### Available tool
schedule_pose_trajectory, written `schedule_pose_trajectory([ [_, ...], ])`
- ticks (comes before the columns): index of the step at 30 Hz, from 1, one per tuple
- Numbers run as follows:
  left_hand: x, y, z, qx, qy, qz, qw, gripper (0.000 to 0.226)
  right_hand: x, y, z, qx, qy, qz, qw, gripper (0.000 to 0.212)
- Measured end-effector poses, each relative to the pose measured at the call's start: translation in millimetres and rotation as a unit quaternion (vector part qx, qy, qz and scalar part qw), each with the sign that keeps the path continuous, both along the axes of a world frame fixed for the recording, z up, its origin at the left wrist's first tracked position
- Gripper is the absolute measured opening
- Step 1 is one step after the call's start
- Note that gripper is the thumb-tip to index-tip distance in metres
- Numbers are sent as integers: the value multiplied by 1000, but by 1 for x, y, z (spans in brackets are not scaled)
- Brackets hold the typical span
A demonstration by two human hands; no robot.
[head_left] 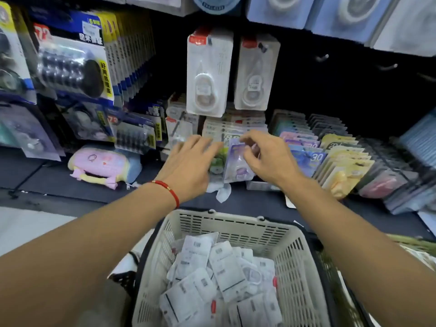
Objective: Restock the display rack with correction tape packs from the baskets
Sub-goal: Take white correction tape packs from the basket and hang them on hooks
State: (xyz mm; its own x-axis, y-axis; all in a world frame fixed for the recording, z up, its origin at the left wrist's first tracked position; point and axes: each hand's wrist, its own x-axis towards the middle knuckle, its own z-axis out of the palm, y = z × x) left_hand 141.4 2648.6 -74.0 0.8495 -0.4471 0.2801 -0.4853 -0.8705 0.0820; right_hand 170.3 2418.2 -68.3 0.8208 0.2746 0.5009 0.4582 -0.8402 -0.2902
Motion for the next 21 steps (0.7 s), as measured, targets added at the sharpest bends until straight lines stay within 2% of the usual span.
schedule_pose_trajectory([
  [3, -36, 9, -47, 129, 71, -49, 988, 67, -25, -9, -44, -29, 165, 19, 986, 16],
  [5, -61, 21, -81, 160, 137, -43, 977, 66, -39, -15, -83, -118, 291, 22, 949, 15],
  [8, -99, 33, -130, 130, 230, -17, 964, 65, -68, -24, -154, -225, 457, 17, 860, 23],
  [11, -142, 26, -171, 35, 296, 20, 954, 65, -108, -27, -226, -250, 544, -46, 800, 63],
  [12, -153, 21, -181, 1, 309, 30, 950, 64, -121, -24, -245, -227, 565, -67, 790, 73],
  [14, -168, 10, -194, -56, 331, 53, 940, 61, -142, -13, -272, -134, 585, -101, 794, 76],
  [18, -174, 0, -206, -97, 354, 94, 925, 59, -156, -1, -281, 55, 531, -133, 835, 61],
  [21, -163, -2, -203, -130, 365, 119, 914, 56, -150, -13, -254, 188, 497, -109, 840, 49],
])
